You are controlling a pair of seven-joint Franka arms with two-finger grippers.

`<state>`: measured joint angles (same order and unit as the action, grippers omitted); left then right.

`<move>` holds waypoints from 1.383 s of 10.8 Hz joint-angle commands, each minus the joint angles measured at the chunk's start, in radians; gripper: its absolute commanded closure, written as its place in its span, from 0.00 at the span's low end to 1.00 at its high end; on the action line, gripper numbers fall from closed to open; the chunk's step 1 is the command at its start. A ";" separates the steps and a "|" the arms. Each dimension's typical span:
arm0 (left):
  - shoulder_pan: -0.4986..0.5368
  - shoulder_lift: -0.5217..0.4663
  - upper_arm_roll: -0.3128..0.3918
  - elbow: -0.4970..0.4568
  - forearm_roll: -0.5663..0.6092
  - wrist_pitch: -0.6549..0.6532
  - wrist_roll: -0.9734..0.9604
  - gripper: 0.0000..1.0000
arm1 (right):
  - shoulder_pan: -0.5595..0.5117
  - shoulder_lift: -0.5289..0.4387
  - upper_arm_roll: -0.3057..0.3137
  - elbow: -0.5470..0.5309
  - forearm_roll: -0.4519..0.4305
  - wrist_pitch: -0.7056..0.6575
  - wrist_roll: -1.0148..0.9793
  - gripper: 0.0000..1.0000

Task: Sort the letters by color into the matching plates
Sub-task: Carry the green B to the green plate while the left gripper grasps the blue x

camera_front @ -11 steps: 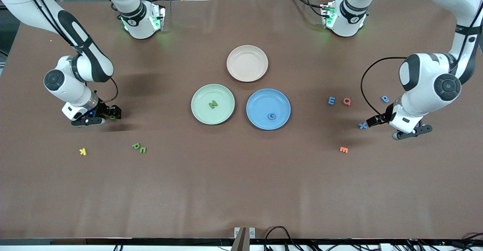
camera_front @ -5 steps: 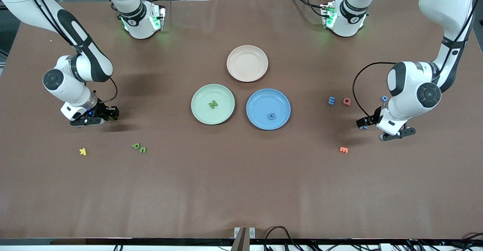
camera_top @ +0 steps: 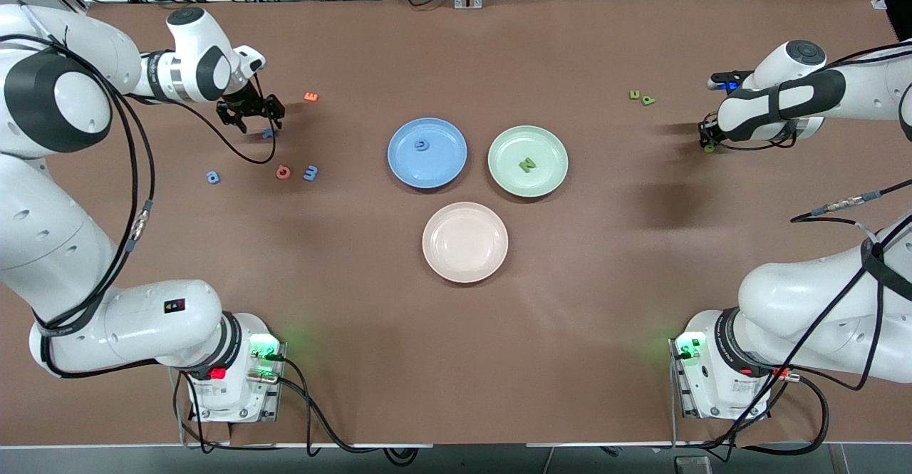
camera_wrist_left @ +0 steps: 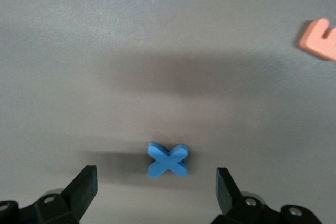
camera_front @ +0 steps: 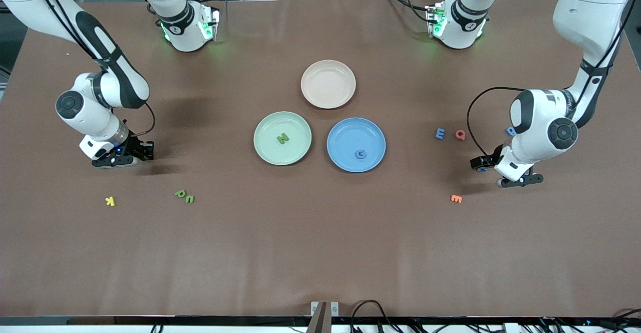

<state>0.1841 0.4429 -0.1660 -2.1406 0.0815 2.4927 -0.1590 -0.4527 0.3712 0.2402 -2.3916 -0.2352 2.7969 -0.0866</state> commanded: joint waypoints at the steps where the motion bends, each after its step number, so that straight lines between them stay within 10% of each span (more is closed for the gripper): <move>1: 0.008 0.008 0.002 -0.024 -0.025 0.050 0.041 0.00 | -0.021 0.014 0.014 0.002 -0.021 0.006 0.008 0.78; 8: 0.005 0.030 0.002 -0.039 -0.017 0.101 0.041 0.06 | 0.225 -0.046 0.016 0.006 -0.006 -0.016 0.476 0.78; 15: -0.018 0.022 -0.001 -0.027 -0.017 0.095 -0.010 0.96 | 0.561 -0.141 0.014 0.031 0.419 -0.149 0.564 0.78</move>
<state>0.1827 0.4626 -0.1655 -2.1642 0.0815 2.5774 -0.1509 -0.0044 0.2762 0.2606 -2.3650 0.0481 2.7064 0.4360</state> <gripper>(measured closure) 0.656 0.718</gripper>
